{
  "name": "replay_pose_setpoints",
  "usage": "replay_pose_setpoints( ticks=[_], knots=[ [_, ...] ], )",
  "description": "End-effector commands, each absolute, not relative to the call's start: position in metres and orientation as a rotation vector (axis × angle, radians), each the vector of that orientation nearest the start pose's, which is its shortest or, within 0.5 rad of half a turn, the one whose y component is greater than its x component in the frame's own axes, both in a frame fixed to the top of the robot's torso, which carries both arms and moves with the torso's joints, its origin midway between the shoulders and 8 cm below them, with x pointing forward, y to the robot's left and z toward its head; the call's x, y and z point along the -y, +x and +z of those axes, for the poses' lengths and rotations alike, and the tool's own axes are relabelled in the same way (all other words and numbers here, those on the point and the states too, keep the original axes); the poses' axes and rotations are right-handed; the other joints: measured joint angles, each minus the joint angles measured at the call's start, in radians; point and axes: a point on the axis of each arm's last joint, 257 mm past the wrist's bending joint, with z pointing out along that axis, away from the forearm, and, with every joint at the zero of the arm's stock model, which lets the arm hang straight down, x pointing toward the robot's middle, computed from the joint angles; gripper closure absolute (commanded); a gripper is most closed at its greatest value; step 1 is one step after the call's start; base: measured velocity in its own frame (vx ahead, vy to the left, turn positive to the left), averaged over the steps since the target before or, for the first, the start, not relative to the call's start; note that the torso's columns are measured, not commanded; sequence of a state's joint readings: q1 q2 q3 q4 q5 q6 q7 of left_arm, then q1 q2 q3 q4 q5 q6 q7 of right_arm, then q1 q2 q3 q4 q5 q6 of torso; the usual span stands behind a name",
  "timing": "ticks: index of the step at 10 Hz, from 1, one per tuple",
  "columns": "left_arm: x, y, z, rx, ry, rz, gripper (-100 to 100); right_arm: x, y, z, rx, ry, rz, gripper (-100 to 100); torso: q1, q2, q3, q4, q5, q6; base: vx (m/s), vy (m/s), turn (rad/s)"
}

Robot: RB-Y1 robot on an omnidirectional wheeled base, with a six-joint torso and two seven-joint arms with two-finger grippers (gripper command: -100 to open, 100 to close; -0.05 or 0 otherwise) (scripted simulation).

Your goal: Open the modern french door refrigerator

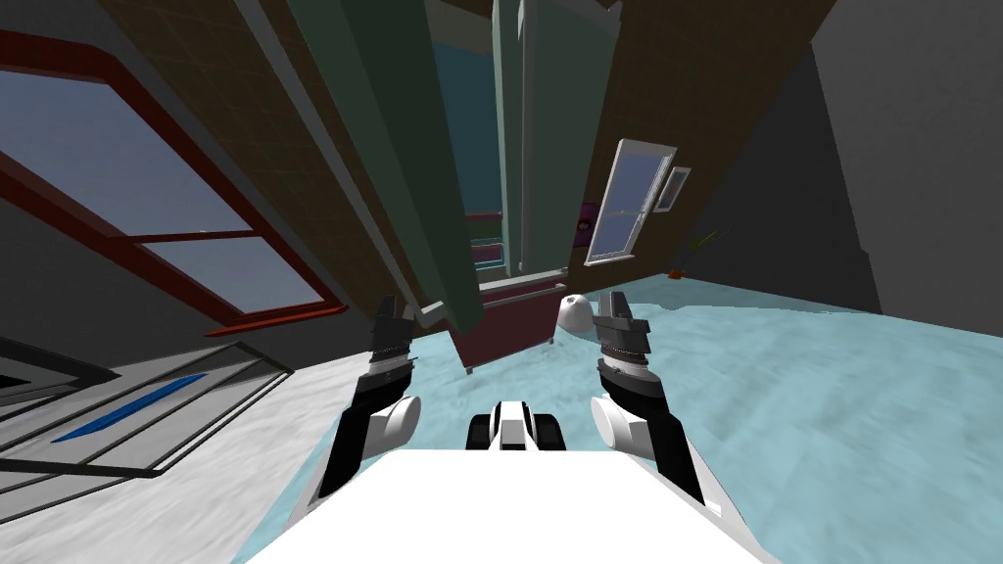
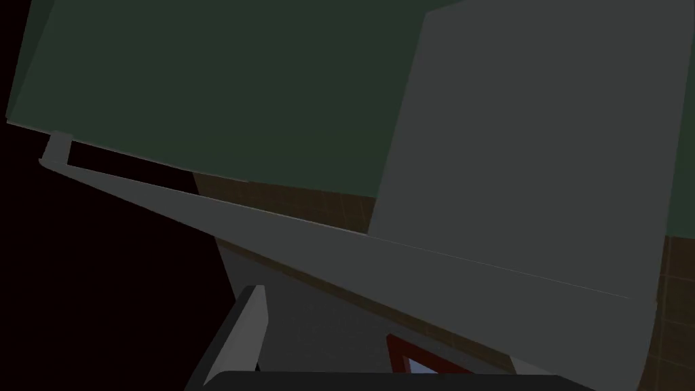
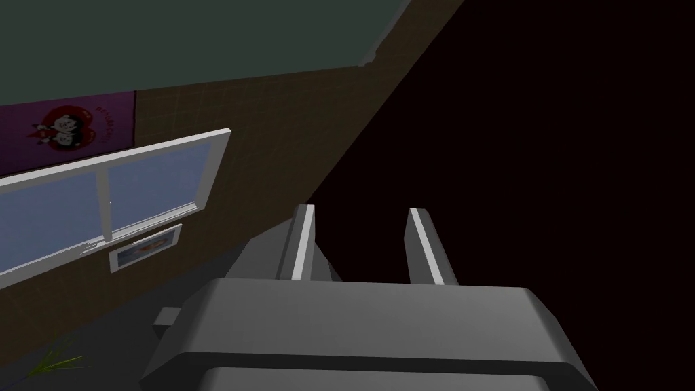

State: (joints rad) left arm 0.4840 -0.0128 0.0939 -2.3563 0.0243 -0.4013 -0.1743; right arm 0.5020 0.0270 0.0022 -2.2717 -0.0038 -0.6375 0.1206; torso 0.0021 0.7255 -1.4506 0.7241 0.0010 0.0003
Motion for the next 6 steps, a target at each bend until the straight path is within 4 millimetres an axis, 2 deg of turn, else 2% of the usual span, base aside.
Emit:
replay_pose_setpoints(
  ticks=[1, 6],
  knots=[
    [-0.304, 0.344, 0.040, -0.694, -0.550, -1.064, -100, 0.278, 0.320, 0.045, -0.524, 0.537, 1.216, 0, 0.000, 0.010, -0.019, 0.010, 0.000, 0.000, 0.031, -0.002, 0.007],
    [-0.304, 0.355, 0.011, -0.775, -0.484, -1.046, -100, 0.278, 0.320, 0.045, -0.524, 0.537, 1.216, 0, -0.002, 0.012, -0.026, 0.014, -0.001, 0.000, 0.058, -0.011, 0.008]
  ],
)
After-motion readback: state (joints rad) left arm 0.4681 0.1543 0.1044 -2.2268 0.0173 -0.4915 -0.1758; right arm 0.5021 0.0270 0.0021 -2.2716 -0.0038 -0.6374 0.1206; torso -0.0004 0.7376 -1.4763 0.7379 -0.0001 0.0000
